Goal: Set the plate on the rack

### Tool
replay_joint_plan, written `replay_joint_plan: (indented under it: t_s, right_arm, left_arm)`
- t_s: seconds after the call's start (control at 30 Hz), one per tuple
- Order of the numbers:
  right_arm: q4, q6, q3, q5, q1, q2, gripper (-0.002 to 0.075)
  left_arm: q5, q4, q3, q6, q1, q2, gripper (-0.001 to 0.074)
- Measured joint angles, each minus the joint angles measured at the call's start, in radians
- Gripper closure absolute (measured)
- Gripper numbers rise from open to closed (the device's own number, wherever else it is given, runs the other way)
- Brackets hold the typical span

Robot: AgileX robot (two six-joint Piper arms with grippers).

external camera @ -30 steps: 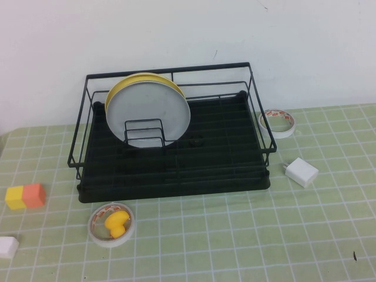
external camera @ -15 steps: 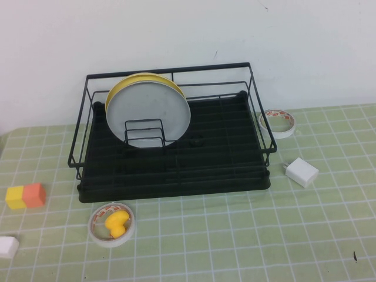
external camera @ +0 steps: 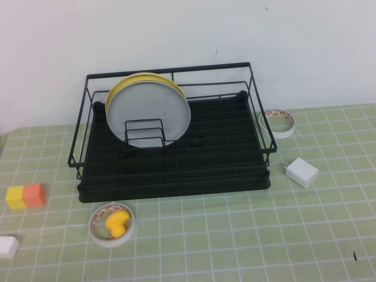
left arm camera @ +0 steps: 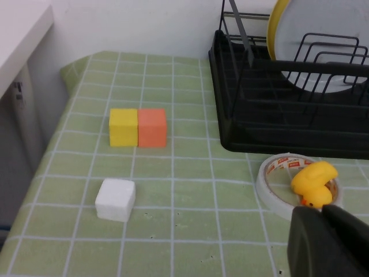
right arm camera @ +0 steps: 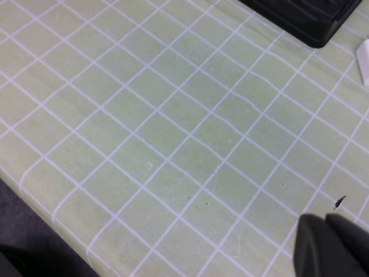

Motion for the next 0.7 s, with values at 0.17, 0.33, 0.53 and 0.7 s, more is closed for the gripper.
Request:
replay_joint_plan:
  t_s: [0.17, 0.33, 0.53, 0.7]
  right_arm:
    - [0.002, 0.000, 0.000, 0.000, 0.000, 0.000, 0.0728]
    - [0.002, 0.000, 0.000, 0.000, 0.000, 0.000, 0.0728]
    - [0.002, 0.000, 0.000, 0.000, 0.000, 0.000, 0.0728]
    - [-0.010, -0.014, 0.004, 0.000, -0.025, -0.076, 0.0728]
  left_arm:
    - [0.000, 0.000, 0.000, 0.017, 0.000, 0.000, 0.0736]
    - [0.000, 0.000, 0.000, 0.019, 0.000, 0.000, 0.0736]
    - [0.000, 0.000, 0.000, 0.019, 0.000, 0.000, 0.0736]
    - [0.000, 0.000, 0.000, 0.019, 0.000, 0.000, 0.0736]
